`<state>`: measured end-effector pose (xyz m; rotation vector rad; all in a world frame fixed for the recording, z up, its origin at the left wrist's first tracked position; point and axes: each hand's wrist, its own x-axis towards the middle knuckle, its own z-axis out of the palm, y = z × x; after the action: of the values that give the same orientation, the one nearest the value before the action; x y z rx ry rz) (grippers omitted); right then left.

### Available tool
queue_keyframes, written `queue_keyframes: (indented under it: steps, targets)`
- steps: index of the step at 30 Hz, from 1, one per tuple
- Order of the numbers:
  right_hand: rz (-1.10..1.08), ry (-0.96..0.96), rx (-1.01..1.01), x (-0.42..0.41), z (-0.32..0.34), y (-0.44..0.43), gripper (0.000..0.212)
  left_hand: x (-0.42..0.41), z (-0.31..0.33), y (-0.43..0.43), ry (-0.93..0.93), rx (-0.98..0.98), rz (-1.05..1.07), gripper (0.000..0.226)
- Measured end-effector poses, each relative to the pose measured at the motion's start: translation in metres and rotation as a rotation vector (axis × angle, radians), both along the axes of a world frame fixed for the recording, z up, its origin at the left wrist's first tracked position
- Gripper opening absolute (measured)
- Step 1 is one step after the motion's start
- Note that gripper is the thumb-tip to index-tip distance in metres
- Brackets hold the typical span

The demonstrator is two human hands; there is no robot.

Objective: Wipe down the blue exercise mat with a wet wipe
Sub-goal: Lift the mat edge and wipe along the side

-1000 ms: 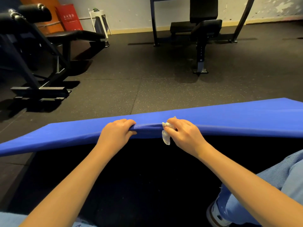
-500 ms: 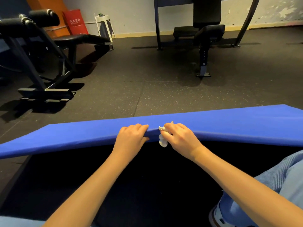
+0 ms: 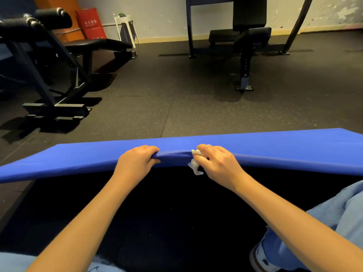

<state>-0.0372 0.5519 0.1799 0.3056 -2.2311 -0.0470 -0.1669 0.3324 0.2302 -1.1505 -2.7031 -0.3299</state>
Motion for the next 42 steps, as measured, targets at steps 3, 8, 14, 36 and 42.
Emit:
queue_keyframes:
  steps: [3,8,14,36,42]
  targets:
    - [-0.029,0.019,0.023,0.0,0.002,-0.001,0.01,-0.009,0.005,-0.02,-0.031,0.01,0.074,0.027]
    - [-0.02,0.038,-0.006,-0.004,0.003,-0.011,0.011,-0.011,0.001,-0.032,-0.049,0.029,0.09,0.025]
    - [-0.02,0.079,0.021,-0.01,0.007,-0.021,0.023,0.005,-0.009,-0.013,0.114,-0.007,-0.12,0.042]
    - [-0.102,0.036,0.003,0.024,0.011,0.022,0.026,-0.017,0.0,-0.009,-0.02,-0.018,0.041,0.028]
    - [-0.075,-0.027,-0.05,0.015,0.006,0.018,0.024,-0.005,-0.01,0.009,0.039,-0.071,-0.089,0.042]
